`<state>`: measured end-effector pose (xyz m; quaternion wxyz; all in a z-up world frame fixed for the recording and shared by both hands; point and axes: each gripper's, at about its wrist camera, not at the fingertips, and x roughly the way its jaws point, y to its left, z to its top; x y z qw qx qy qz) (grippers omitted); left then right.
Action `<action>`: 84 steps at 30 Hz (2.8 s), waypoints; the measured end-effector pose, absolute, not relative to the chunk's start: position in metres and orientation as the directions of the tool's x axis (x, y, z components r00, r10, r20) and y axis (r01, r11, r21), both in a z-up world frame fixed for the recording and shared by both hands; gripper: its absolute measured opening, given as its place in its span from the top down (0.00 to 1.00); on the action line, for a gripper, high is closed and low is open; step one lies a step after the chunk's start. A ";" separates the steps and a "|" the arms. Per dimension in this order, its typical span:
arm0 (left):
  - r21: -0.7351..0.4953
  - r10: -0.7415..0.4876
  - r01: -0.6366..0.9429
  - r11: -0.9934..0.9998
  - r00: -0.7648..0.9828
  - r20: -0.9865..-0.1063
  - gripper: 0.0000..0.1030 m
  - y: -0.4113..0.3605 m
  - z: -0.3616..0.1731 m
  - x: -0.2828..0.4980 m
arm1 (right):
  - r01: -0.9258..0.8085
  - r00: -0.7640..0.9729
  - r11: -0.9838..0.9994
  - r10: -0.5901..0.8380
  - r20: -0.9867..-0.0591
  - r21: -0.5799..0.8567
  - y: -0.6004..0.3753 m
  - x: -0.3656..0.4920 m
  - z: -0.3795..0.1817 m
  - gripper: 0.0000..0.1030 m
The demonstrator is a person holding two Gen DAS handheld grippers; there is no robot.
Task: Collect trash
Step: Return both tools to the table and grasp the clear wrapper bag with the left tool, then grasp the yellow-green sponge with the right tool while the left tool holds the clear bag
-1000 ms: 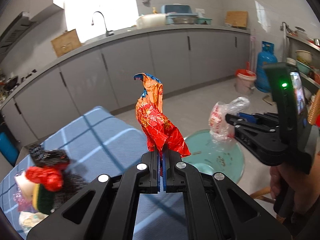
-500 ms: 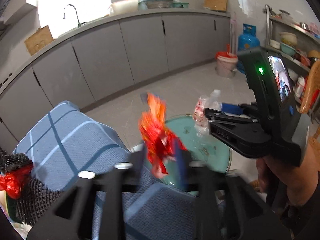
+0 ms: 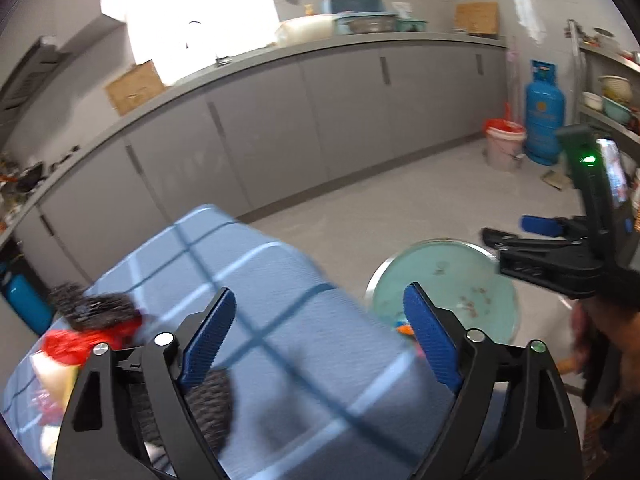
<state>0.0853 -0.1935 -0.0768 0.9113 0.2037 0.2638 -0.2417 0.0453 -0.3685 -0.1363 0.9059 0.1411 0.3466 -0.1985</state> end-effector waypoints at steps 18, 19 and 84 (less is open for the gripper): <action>0.276 0.030 0.144 0.950 0.840 -0.542 0.14 -0.004 -0.053 0.085 | 0.142 0.775 0.982 -0.030 -0.631 0.127 -0.210 0.066 -0.087 0.32; 0.276 0.055 0.118 0.954 0.835 -0.548 0.14 0.009 -0.057 0.083 | 0.125 0.777 0.984 -0.018 -0.630 0.126 -0.201 0.067 -0.086 0.32; 0.122 0.235 -0.203 0.972 0.762 -0.604 0.99 0.175 -0.040 0.083 | -0.185 0.735 0.983 0.146 -0.662 0.011 0.030 0.136 -0.086 0.37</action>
